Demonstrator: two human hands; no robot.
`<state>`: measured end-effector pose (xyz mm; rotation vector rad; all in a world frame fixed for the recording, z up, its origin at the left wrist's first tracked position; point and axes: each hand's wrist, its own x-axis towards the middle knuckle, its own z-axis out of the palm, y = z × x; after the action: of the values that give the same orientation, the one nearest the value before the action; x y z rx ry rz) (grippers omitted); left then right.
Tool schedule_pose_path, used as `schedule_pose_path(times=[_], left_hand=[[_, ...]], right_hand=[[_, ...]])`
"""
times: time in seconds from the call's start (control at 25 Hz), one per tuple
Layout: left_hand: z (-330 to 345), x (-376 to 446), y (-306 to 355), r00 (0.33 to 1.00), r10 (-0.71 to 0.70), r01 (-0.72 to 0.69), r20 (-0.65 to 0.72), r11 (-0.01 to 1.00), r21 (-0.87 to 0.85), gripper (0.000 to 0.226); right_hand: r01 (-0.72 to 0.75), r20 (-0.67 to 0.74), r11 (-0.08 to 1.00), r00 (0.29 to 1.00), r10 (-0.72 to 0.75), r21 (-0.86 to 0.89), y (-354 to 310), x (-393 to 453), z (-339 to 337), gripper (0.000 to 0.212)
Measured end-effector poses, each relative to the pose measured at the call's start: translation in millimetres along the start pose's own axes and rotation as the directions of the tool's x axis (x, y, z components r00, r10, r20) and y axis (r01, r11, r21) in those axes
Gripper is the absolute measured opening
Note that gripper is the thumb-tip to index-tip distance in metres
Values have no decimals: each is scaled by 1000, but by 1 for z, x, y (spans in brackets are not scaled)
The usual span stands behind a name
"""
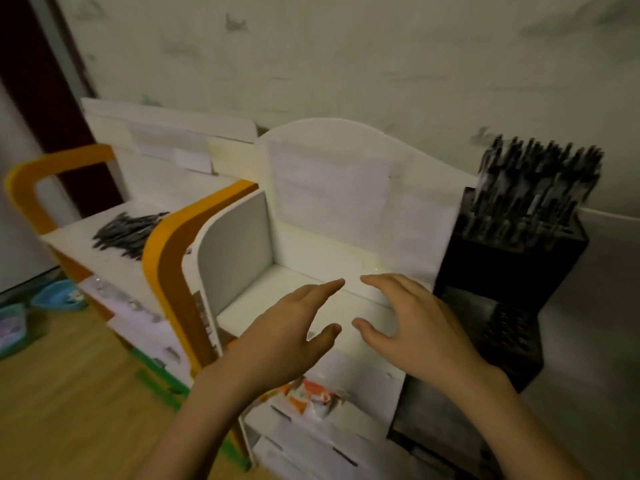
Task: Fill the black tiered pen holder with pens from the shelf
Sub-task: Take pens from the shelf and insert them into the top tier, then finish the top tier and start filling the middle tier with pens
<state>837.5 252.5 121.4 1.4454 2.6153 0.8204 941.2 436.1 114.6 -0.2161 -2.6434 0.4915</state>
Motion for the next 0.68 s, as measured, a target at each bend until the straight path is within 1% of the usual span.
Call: schedule_pose_path(times=[0.12, 0.32, 0.52, 0.68], left_hand=[[-17, -30, -24, 996, -86, 88, -33, 992, 85, 64], [-62, -82, -87, 965, -205, 229, -161, 961, 154, 66], [-108, -135, -177, 936, -279, 319, -216, 930, 179, 69], [-153, -173, -261, 910, -335, 379, -244, 911, 161, 71]], right_hand=[[81, 43, 996, 996, -80, -21, -29, 16, 27, 62], [212, 119, 977, 970, -211, 2, -105, 54, 80, 66], [309, 147, 948, 937, -316, 69, -197, 92, 139, 60], [349, 160, 934, 920, -357, 75, -278, 128, 195, 63]])
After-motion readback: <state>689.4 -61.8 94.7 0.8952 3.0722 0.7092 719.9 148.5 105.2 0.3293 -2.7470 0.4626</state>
